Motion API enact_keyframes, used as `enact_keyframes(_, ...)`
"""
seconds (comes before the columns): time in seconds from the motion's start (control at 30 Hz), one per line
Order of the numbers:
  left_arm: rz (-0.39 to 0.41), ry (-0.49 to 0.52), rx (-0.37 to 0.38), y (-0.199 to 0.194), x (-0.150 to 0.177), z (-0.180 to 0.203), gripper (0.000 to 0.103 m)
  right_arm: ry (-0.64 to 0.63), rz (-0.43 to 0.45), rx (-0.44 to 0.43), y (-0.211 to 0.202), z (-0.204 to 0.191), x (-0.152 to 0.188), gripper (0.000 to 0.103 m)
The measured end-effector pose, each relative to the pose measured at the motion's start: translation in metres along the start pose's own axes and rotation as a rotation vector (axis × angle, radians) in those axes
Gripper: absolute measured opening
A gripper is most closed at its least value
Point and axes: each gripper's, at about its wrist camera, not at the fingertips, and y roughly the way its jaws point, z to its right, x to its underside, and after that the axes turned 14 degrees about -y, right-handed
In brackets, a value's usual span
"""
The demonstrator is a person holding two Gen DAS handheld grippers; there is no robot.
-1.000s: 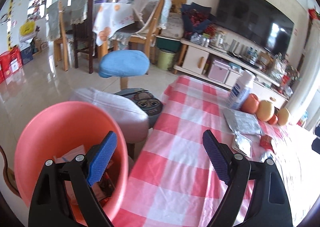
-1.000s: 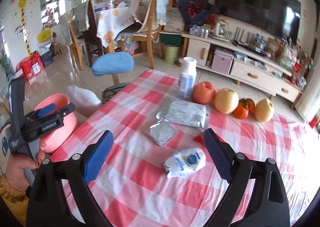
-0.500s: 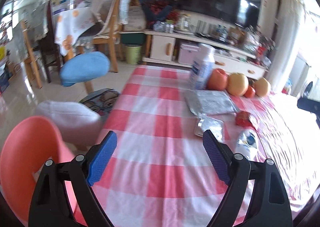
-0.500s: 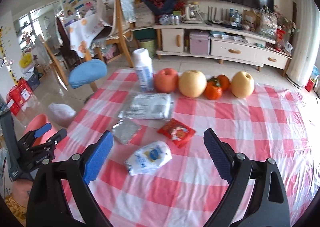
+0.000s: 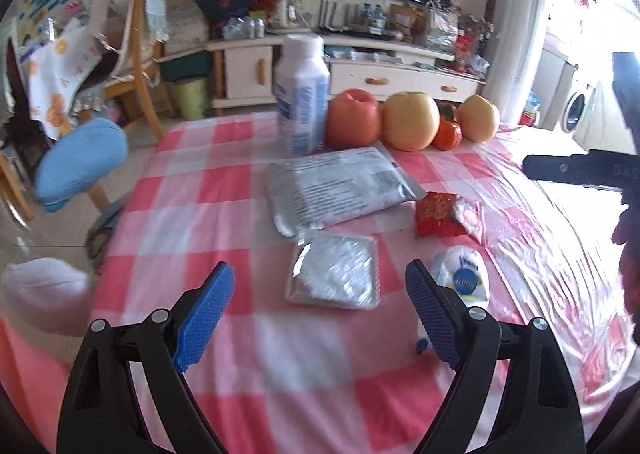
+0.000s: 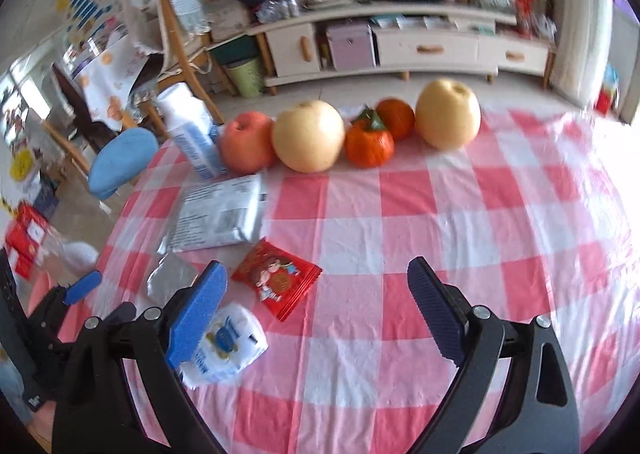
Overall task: Collect trash
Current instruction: 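Reach the left gripper to the grey packet while the right gripper approaches the red envelope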
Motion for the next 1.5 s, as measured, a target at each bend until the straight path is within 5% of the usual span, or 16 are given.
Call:
enact_keyframes(0.33, -0.037, 0.027, 0.080, 0.049, -0.039, 0.009, 0.087, -0.103, -0.015, -0.026, 0.029, -0.019, -0.012, 0.092)
enact_keyframes(0.6, -0.004, -0.134, -0.021, 0.090, -0.082, -0.015, 0.087, -0.232, -0.023, 0.044, 0.031, -0.032, -0.007, 0.092)
enact_keyframes(0.87, -0.021, -0.189, -0.122, 0.124, -0.113, -0.035, 0.087, -0.241, -0.011, 0.034, 0.028, -0.030, -0.008, 0.092)
enact_keyframes(1.17, -0.106, -0.149, -0.142, 0.141, -0.107, -0.031, 0.087, -0.290, -0.031, 0.052, 0.032, -0.035, -0.007, 0.092)
enact_keyframes(1.5, -0.210, -0.069, -0.056, 0.111, -0.068, 0.004, 0.087, -0.221, -0.020, 0.093, 0.015, -0.003, -0.009, 0.092)
